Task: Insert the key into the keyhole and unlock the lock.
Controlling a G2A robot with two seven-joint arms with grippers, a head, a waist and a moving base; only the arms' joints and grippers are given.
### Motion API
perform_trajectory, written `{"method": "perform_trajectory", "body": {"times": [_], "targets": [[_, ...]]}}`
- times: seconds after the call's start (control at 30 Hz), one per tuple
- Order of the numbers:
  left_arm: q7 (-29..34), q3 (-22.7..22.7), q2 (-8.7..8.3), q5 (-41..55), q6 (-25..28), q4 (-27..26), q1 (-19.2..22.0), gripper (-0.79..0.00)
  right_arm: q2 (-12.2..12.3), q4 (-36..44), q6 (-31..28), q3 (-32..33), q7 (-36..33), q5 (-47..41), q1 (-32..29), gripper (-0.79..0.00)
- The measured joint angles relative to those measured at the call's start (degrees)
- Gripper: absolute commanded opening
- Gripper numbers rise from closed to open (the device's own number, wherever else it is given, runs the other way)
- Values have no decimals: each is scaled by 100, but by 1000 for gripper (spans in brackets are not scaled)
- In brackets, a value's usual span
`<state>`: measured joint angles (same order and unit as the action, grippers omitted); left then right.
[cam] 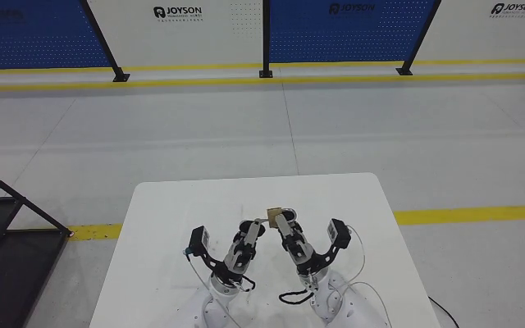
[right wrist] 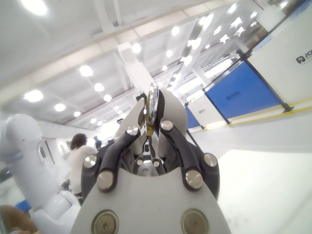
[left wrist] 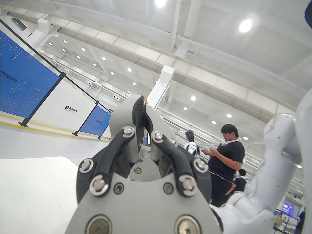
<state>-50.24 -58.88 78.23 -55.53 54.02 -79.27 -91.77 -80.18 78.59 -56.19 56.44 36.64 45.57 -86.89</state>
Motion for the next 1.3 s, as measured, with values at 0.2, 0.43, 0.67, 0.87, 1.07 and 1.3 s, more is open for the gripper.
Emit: {"method": "perform_trajectory", "body": {"times": [0.2,0.43,0.67,0.87,1.07,1.3], "targets": [[77,7,4,-89,-53,35,6,-785,-1,4,-25,26,-63,168,-6,-785],[48,-17,6,-277,-189,60,19,-785,-5,-3,-33,39,-115,254,-30,-785],[-325,-22,11,-786,-472,95,11,-785,0,15,22,58,-339,51,-53,-785],[-563,23,14,-1051,-563,186,62,-785,14,94,61,105,-509,-132,-110,-785],[-813,52,14,-1381,-847,302,115,-785,28,166,162,157,-714,-311,-158,-785],[-1075,121,15,-1720,-1183,416,172,-785,57,296,311,232,-958,-311,-255,-785]]}}
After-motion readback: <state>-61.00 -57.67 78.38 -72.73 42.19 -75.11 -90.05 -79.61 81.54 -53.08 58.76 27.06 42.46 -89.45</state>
